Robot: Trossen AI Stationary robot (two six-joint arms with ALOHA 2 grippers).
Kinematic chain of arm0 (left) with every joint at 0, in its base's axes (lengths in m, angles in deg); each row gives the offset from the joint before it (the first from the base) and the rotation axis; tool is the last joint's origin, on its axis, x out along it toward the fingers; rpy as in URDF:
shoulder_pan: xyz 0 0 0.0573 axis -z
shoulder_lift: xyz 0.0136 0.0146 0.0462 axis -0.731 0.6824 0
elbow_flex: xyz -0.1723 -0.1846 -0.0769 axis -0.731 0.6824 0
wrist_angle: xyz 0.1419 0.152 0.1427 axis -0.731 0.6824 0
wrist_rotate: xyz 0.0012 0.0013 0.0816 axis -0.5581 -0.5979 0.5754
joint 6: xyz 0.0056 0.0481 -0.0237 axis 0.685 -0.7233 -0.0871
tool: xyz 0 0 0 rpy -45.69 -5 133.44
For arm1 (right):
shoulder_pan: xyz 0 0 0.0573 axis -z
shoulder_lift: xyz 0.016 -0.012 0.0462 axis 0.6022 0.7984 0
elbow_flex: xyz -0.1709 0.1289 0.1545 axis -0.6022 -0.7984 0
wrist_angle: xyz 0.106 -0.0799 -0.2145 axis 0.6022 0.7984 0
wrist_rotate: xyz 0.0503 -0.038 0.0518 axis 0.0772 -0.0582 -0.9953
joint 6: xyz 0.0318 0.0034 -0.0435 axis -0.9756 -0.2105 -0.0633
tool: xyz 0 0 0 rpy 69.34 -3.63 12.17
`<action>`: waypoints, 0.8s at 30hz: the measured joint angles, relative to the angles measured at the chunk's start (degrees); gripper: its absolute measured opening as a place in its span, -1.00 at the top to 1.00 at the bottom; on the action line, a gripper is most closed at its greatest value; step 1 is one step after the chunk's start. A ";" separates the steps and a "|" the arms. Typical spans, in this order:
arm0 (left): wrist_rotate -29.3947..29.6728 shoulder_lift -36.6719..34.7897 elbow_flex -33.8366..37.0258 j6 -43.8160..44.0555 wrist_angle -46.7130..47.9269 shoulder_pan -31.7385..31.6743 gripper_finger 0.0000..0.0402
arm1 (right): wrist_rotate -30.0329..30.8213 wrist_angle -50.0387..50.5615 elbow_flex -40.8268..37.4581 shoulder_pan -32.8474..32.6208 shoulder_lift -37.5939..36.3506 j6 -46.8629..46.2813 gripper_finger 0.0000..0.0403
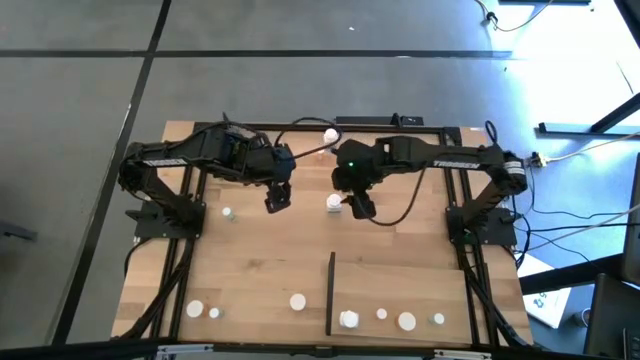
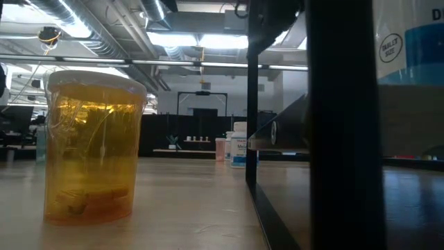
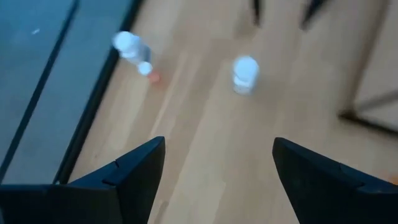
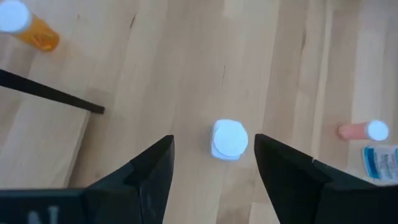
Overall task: Pick and place medicine bottles onto shelf by color
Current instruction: Put the middle white pill bottle on the shelf
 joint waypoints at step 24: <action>-1.11 0.04 0.00 -8.27 0.71 -1.57 -0.46 | 0.14 0.18 0.00 0.01 0.95 -0.73 -0.11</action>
